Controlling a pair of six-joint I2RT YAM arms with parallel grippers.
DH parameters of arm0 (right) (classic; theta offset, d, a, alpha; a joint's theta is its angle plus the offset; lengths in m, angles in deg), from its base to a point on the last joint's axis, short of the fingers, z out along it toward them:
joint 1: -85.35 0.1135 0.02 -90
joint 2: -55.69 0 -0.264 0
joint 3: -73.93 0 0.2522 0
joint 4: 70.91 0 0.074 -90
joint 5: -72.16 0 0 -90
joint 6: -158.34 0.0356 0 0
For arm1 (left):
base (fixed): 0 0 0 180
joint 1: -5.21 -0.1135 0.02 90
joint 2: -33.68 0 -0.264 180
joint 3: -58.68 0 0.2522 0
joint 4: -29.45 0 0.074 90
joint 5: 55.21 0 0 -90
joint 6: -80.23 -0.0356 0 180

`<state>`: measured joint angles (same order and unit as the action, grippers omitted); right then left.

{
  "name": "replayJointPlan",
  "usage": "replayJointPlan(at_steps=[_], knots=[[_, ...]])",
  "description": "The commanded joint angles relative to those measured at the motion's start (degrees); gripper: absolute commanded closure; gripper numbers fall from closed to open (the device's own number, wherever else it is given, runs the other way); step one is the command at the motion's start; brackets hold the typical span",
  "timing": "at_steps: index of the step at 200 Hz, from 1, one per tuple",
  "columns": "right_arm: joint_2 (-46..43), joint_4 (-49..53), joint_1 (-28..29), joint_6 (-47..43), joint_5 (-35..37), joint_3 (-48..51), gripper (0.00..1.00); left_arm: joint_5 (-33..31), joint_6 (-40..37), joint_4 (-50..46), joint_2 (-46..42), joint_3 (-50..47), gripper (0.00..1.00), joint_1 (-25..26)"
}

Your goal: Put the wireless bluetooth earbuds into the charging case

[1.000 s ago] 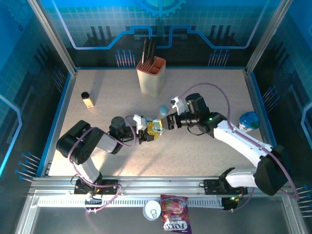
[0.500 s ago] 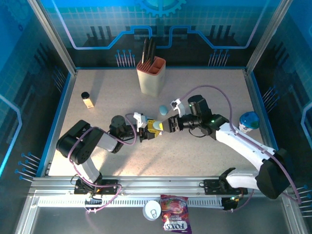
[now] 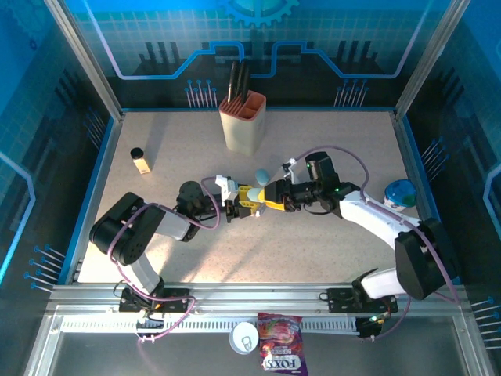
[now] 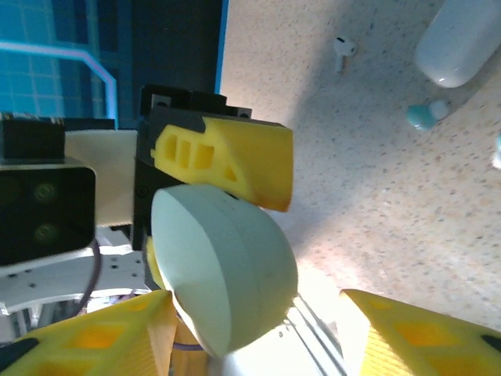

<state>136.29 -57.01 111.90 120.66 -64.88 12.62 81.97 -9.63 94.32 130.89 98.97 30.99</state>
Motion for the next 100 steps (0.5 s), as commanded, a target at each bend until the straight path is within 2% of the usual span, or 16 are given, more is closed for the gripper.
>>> replayJointPlan(at_steps=[1,49,65,75,89,100], knots=[[2.3,-5.3,-0.5,4.2,-5.1,0.4,0.49,0.0,0.5,1.7,-0.7,1.1,0.7,0.7],[2.7,-7.7,-1.7,4.6,-4.5,1.4,0.66,1.4,0.6,1.7,-0.3,1.0,0.7,1.0],[2.4,-8.6,-2.4,3.9,-3.5,2.3,0.76,1.3,0.5,1.7,-0.1,0.9,0.68,1.0],[2.3,-9.1,-2.8,3.4,-3.2,2.7,0.78,1.1,0.8,1.7,0.0,0.9,0.66,0.9],[2.1,-8.8,-3.6,2.9,-2.8,3.1,0.79,1.0,2.1,1.7,0.5,1.2,0.61,0.7],[1.5,-7.8,-4.4,1.9,-2.4,3.4,0.8,1.2,2.4,1.7,0.9,1.6,0.51,0.7]])
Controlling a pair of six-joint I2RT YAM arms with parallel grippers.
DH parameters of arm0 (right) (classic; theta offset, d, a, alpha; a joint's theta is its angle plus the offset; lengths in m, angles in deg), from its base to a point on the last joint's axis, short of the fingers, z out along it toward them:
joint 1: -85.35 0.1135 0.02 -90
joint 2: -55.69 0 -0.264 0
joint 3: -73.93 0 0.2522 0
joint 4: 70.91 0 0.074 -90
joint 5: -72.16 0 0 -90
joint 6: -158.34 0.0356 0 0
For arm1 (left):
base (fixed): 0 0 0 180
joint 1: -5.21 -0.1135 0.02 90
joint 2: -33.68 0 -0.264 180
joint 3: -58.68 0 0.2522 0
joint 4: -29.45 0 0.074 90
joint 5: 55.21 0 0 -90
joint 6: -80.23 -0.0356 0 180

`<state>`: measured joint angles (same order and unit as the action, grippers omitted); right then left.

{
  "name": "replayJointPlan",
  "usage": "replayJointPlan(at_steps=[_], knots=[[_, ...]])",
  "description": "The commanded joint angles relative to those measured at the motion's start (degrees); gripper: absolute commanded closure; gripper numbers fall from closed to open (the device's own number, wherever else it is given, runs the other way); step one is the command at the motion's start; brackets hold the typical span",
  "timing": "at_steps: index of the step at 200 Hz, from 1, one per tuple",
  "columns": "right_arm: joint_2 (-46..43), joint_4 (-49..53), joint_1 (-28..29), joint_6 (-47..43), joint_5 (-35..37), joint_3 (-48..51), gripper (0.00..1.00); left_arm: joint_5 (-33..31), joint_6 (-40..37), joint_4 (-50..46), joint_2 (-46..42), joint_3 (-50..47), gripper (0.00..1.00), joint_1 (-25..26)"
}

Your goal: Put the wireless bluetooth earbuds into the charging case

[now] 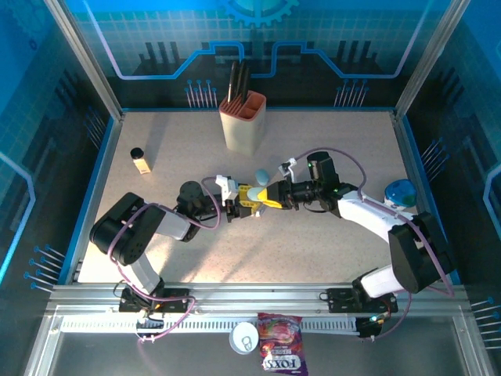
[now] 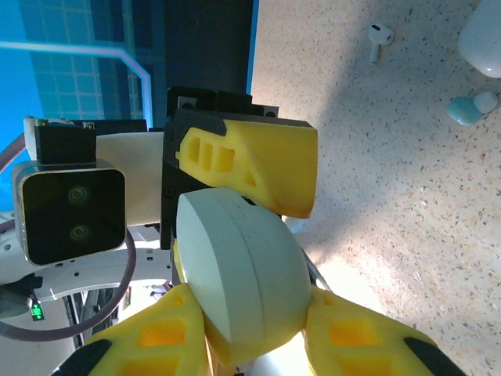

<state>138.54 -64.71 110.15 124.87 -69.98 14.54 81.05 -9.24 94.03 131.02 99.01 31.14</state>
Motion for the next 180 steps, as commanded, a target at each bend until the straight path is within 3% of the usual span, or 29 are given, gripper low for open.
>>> replayJointPlan(at_steps=[1,31,65,109,155,180], knots=[[-0.7,0.1,-2.7,-2.4,2.9,1.5,0.8,2.2,2.0,2.0,0.8,1.6,0.49,0.5],[-2.8,7.2,-6.0,-7.4,7.5,1.9,0.82,0.6,-2.5,2.0,0.4,0.5,0.2,-0.1],[-3.2,15.0,-10.4,-13.3,15.2,2.2,0.81,-3.2,-4.3,1.9,-0.7,-1.7,0.05,-1.1],[-3.0,19.9,-14.4,-16.5,26.7,4.3,0.82,-12.4,-3.0,-2.4,-3.6,-4.2,0.01,-1.5],[-3.3,18.9,-20.0,-16.9,31.8,10.0,0.82,-15.2,-2.6,-5.5,-6.6,-6.1,0.01,-1.6],[-2.6,18.9,-21.6,-17.9,33.9,11.8,0.8,-21.5,-1.5,-9.5,-8.4,-5.6,0.01,-1.5]])
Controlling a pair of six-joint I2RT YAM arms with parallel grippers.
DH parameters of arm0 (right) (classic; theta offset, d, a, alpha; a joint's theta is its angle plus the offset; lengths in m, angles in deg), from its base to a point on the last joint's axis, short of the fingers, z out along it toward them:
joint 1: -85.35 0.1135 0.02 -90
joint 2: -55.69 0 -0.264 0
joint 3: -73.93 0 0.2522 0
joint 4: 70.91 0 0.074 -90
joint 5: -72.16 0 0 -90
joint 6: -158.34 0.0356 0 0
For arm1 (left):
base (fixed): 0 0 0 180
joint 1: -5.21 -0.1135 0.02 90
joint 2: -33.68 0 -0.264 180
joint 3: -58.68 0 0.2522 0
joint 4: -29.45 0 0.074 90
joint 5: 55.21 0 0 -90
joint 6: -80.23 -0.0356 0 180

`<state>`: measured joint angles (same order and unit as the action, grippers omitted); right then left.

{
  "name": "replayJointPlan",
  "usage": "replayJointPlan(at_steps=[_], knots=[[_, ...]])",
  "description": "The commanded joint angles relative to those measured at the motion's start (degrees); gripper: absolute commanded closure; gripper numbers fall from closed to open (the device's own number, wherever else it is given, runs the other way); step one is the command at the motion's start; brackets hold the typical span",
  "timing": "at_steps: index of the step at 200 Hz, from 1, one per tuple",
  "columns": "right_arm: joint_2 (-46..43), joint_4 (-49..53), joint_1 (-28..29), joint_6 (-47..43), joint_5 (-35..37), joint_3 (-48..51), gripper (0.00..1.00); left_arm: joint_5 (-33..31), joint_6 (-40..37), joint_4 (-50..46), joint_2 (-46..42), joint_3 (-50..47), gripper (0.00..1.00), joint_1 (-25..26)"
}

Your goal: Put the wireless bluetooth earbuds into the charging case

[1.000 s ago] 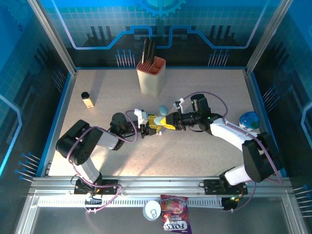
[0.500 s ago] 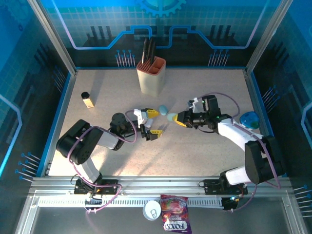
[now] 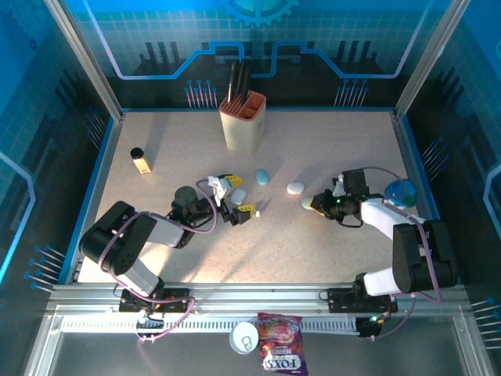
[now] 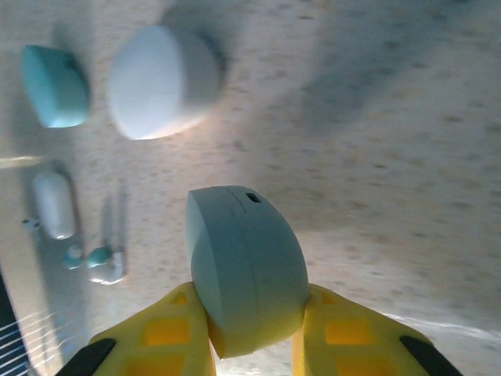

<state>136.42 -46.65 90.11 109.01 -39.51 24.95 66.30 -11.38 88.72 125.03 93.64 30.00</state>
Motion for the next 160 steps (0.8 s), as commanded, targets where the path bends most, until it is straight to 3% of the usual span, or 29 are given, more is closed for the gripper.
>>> replayJointPlan(at_steps=[1,31,65,90,117,160], knots=[[-0.4,0.8,-1.6,-2.1,3.5,1.4,0.8,-6.9,0.8,-4.4,-2.5,-0.1,0.01,-0.4],[-1.7,2.8,-1.8,-3.2,8.1,1.6,0.61,-10.6,2.0,-10.9,-5.7,1.4,0.01,-0.4],[-7.8,6.1,-1.7,-5.9,13.0,1.0,0.35,-19.1,-0.1,-28.6,-11.4,5.4,0.01,-0.1],[-11.4,7.4,0.0,-8.8,16.0,-0.3,0.29,-24.2,-1.6,-43.7,-13.3,11.0,0.01,-0.1],[-10.9,7.8,6.5,-14.2,18.7,-4.5,0.27,-29.9,-1.6,-60.2,-12.5,18.2,0.01,-0.2],[-0.4,6.5,20.6,-23.7,26.5,-15.7,0.24,-31.6,7.5,-66.5,-11.7,20.7,0.01,-2.8]])
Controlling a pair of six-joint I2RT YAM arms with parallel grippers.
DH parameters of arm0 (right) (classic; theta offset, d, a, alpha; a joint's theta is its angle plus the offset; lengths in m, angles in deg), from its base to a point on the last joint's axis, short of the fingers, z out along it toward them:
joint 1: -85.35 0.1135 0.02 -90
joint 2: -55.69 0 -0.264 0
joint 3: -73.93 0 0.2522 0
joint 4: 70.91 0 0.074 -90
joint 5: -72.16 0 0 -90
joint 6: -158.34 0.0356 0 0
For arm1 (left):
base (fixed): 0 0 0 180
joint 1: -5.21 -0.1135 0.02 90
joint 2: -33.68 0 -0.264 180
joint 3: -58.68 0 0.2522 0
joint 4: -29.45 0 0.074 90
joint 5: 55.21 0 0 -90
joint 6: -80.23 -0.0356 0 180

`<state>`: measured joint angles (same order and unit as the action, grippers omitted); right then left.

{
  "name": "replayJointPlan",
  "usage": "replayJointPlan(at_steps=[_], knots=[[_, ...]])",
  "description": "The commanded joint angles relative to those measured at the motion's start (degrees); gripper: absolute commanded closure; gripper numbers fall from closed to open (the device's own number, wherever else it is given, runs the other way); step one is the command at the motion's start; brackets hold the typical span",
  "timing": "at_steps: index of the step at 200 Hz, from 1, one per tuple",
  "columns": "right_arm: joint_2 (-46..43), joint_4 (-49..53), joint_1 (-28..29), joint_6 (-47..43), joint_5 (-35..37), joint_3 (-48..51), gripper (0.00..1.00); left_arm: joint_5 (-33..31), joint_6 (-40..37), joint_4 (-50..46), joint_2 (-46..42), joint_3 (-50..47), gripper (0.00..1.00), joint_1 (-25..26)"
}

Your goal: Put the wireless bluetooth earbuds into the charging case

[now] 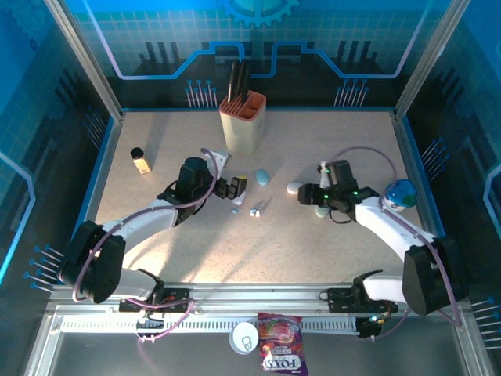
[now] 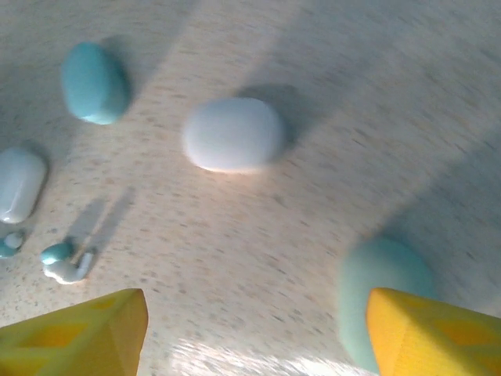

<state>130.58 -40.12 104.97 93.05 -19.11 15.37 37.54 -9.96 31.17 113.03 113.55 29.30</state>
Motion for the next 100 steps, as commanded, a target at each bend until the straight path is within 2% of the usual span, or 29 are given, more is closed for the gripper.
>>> replayJointPlan(at_steps=[1,47,100], knots=[[5.8,0.0,6.0,-7.9,6.2,-6.7,0.24,-2.8,6.4,-8.9,0.3,0.7,0.01,-2.2],[22.9,4.0,13.3,-15.8,10.6,-22.8,0.16,-1.2,18.1,-14.4,-2.6,-0.8,0.01,-7.9],[39.7,11.9,14.9,-20.0,10.5,-40.0,0.14,-3.0,18.9,-20.6,-5.8,-0.7,0.01,-9.2]])
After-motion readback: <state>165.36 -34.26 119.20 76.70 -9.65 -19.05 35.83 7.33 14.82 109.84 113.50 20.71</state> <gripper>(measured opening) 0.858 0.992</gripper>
